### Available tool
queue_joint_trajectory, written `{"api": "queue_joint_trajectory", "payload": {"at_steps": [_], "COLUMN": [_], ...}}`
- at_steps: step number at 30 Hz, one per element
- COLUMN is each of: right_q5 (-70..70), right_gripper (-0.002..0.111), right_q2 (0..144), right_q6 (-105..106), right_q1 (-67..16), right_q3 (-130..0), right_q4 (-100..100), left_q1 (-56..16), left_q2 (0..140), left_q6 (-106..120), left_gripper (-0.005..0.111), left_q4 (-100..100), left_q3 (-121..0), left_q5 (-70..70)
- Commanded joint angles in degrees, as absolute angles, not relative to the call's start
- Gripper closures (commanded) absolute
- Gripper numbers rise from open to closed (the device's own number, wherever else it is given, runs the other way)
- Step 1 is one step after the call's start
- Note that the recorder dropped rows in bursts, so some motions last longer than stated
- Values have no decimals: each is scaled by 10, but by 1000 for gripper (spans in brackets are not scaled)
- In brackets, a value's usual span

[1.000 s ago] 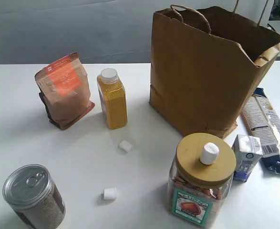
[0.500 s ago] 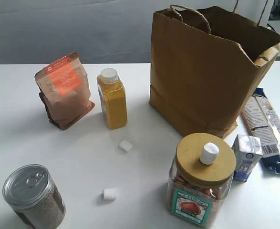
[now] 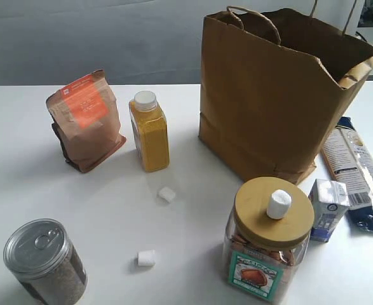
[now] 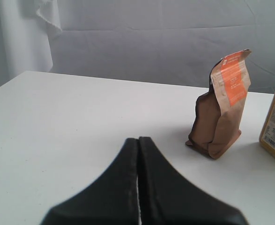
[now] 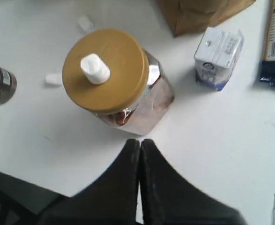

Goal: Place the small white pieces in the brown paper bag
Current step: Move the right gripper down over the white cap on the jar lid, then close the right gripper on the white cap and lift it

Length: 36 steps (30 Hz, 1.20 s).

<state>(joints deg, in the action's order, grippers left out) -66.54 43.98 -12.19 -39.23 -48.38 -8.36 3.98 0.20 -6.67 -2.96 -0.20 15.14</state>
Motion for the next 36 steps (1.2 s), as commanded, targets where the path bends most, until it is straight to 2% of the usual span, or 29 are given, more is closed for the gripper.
{"api": "queue_joint_trajectory", "payload": {"at_steps": [1,3,5,12,15,27,36], "right_q5": [-659,-662,-665,-669,-680,-685,-698], "right_gripper": [108,108,102,60,50,53,85], "right_q2": [509,555,603,730,764,839,845], "right_q6": [-197,-212,-214,-255,-287,-302,-302], "right_q1": [-485,-517,-545,-598,-600,-599,-599], "right_q3": [-489,-500,-525,-636,-667,-688,-688], "right_q4": [-31,-24,-21,8,43,106,98], "left_q1": [37,37,37,37,37,37,37], "left_q2": [0,0,0,0,0,0,0], "left_q6": [-69,-69,-69,-69,-69,-69,-69], "left_gripper": [107,107,107,107,107,107,107], "left_q4": [-25,-25,-25,-25,-25,-25,-25], "left_q3": [0,0,0,0,0,0,0], "left_q5": [149,149,149,149,149,149,149]}}
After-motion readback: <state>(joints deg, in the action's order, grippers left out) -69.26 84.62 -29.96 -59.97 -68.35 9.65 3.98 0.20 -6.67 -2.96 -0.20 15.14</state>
